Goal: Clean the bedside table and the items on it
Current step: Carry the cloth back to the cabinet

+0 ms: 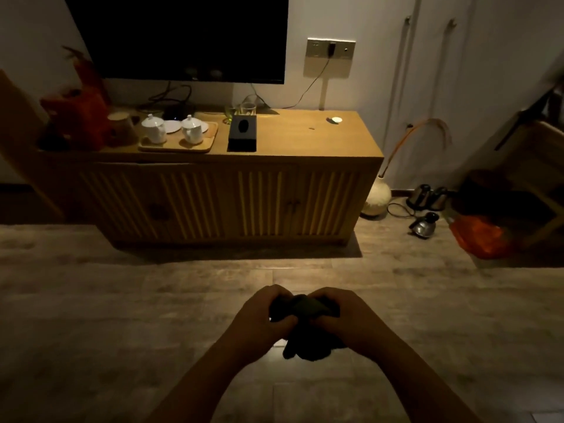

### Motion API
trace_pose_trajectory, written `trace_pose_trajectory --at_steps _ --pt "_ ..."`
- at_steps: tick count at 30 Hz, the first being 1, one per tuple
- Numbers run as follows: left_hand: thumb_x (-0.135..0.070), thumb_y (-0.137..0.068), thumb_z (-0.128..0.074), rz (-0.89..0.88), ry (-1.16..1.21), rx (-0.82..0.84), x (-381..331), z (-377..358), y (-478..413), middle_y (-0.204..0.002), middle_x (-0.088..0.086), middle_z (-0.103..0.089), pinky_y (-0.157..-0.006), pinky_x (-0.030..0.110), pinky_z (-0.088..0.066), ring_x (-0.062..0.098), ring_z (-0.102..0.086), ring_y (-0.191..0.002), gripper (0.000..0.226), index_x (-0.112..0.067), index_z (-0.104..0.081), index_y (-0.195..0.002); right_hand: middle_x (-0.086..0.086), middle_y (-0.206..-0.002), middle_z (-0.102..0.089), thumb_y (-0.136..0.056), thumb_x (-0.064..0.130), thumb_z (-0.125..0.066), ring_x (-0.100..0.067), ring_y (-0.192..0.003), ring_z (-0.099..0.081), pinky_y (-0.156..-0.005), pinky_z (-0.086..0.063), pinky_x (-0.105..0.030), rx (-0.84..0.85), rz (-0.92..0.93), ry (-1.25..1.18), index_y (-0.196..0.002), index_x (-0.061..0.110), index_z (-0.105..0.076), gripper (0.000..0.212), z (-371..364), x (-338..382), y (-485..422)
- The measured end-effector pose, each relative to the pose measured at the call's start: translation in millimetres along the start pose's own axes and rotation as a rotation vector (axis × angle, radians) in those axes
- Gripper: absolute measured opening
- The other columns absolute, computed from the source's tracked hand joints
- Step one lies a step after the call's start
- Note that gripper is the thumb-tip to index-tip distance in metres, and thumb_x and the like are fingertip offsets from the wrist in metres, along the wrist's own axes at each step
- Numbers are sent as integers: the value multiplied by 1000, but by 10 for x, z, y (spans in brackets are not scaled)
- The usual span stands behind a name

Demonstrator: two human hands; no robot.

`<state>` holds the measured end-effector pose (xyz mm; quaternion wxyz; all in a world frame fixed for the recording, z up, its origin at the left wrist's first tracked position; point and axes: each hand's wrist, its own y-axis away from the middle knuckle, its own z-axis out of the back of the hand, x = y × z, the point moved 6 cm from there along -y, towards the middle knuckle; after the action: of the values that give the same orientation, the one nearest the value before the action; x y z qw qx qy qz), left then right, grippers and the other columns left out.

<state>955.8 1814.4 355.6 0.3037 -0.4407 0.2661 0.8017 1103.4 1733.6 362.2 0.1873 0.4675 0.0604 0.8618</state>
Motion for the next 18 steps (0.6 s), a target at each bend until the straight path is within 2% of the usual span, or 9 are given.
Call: trace_pose_trajectory --at_steps 2,4,7,10,14,16,18 --pt "-20 -84 -67 -7 0 41 -65 115 -623 -98 -3 -60 -84 35 -55 12 -60 -92 19 -24 -58 -100 6 -95 -69 -79 29 -70 -6 -87 -66 -80 -59 -32 -21 -14 -11 -104 24 -68 25 270 -44 -500" --pt "-19 -85 -66 3 4 74 -110 190 -1184 -96 -5 -61 -79 28 -57 8 -61 -89 18 -26 -57 -99 5 -95 -69 -79 30 -71 -7 -87 -67 -75 -61 -34 -41 -36 -51 -103 26 -66 25 516 -109 -961" --pt "-21 -88 -63 -4 -16 123 -116 231 -2141 -94 -6 -61 -65 19 -54 3 -62 -81 16 -30 -54 -98 11 -96 -68 -80 28 -71 0 -89 -65 -79 -59 -27 -49 -9 -57 -102 34 -65 24 932 -308 -1774" --pt "-21 -89 -61 3 -2 141 -149 275 -3297 -92 -4 -60 -63 20 -52 5 -61 -77 13 -30 -56 -96 13 -100 -69 -82 21 -68 2 -94 -64 -82 -58 -26 43 36 -115 -107 35 -66 29 1485 -538 -2749" --pt "-19 -91 -55 70 129 129 -258 449 -4229 -99 -4 -62 -65 20 -54 7 -64 -83 18 -35 -59 -98 14 -100 -69 -86 14 -58 -2 -94 -65 -78 -58 -27 58 61 -120 -108 37 -67 33 2065 -522 -3592" --pt "-21 -93 -52 158 245 105 -292 528 -4687 -106 -6 -61 -68 25 -57 11 -64 -93 21 -38 -61 -101 15 -96 -68 -87 18 -57 0 -89 -64 -72 -56 -23 13 44 -55 -103 37 -68 26 2351 -462 -4066" --pt "-31 -92 -57 236 379 97 -263 580 -5138 -114 -7 -57 -69 28 -58 15 -63 -100 19 -41 -58 -108 15 -89 -68 -87 23 -57 1 -84 -62 -66 -52 -20 -48 43 43 -96 35 -68 19 2622 -365 -4565"
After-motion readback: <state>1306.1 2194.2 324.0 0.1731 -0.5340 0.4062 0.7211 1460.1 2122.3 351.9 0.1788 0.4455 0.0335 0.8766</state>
